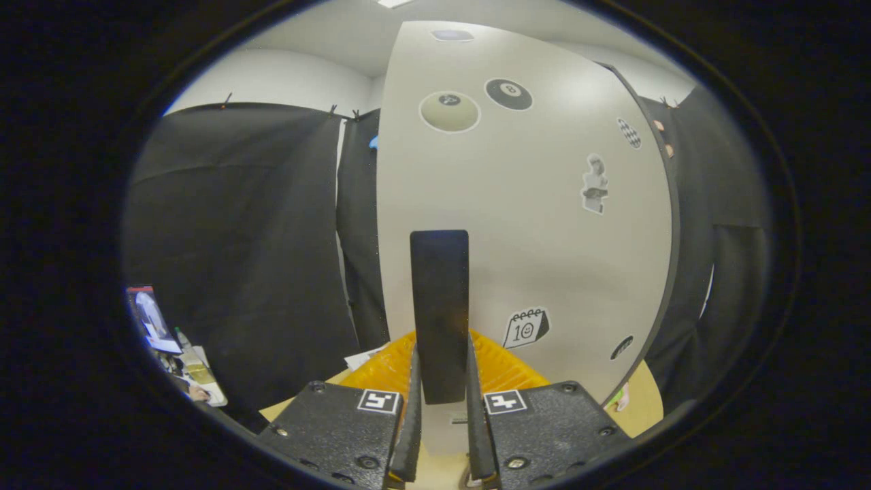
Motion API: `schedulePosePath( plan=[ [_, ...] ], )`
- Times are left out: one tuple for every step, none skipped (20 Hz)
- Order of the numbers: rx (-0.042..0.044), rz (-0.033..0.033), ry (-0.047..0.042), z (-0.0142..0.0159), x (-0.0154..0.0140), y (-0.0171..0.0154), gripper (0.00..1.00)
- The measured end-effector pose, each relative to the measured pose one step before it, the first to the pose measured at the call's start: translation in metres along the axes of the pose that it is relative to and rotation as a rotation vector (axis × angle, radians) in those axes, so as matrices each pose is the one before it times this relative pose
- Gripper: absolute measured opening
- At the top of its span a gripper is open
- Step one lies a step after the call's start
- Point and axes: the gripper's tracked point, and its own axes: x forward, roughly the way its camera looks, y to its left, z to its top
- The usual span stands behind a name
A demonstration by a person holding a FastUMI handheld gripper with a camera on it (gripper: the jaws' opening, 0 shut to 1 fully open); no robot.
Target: Open the shoe cabinet door, grab the shoes and put them into the shoe cabinet, then close the shoe cabinet door.
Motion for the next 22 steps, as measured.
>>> schedulePosePath(
  plan=[
    [-0.00494, 0.00458, -0.00262, -0.00105, -0.00547, -0.00155, 0.32],
    [-0.0018, 0.00604, -0.00119, -0.00078, -0.0054, -0.00196, 0.32],
    [-0.00034, 0.00575, -0.00094, -0.00007, -0.00544, -0.00115, 0.32],
    [-0.00423, 0.00619, -0.00144, -0.00071, -0.00623, -0.00248, 0.32],
    [-0.00148, 0.00564, -0.00246, -0.0003, -0.00646, -0.00344, 0.32],
    [0.00029, 0.00475, -0.00357, -0.00057, -0.0055, -0.00244, 0.32],
    [-0.00261, 0.00405, -0.00494, -0.0006, -0.00664, -0.00328, 0.32],
    [0.002, 0.00215, -0.00698, -0.0002, -0.00617, -0.00345, 0.32],
    [0.0004, -0.00087, -0.00779, -0.00058, -0.00646, -0.00326, 0.32],
    [-0.00223, -0.00352, -0.008, -0.00082, -0.00749, -0.00328, 0.32],
    [-0.001, -0.00431, -0.00706, -0.00044, -0.00651, -0.00339, 0.32],
    [0.00035, -0.00565, -0.00705, -0.00026, -0.00675, -0.00275, 0.32],
    [-0.00019, -0.00657, -0.00448, -0.0001, -0.00491, -0.00413, 0.32],
    [0.00174, -0.0069, -0.0043, -0.00085, -0.00531, -0.0037, 0.32],
    [-0.00132, -0.00675, -0.00263, 0.00016, -0.00463, -0.00426, 0.32],
    [0.00051, -0.00715, -0.00491, 0.00012, -0.00444, -0.00389, 0.32],
    [0.00452, -0.00549, -0.00568, -0.00011, -0.00488, -0.00278, 0.32],
    [0.00022, -0.00561, -0.00073, -0.00287, -0.00476, -0.00376, 0.31],
    [-0.0013, -0.00622, 0.00494, -0.00322, -0.00469, -0.00419, 0.31],
    [-0.00186, -0.00758, 0.00476, -0.00349, -0.0034, -0.00474, 0.31],
    [-0.00404, -0.0064, 0.00415, -0.00251, -0.00523, -0.0054, 0.31],
    [0.00091, -0.00812, -0.00023, -0.00071, -0.00416, -0.00684, 0.31]
  ],
)
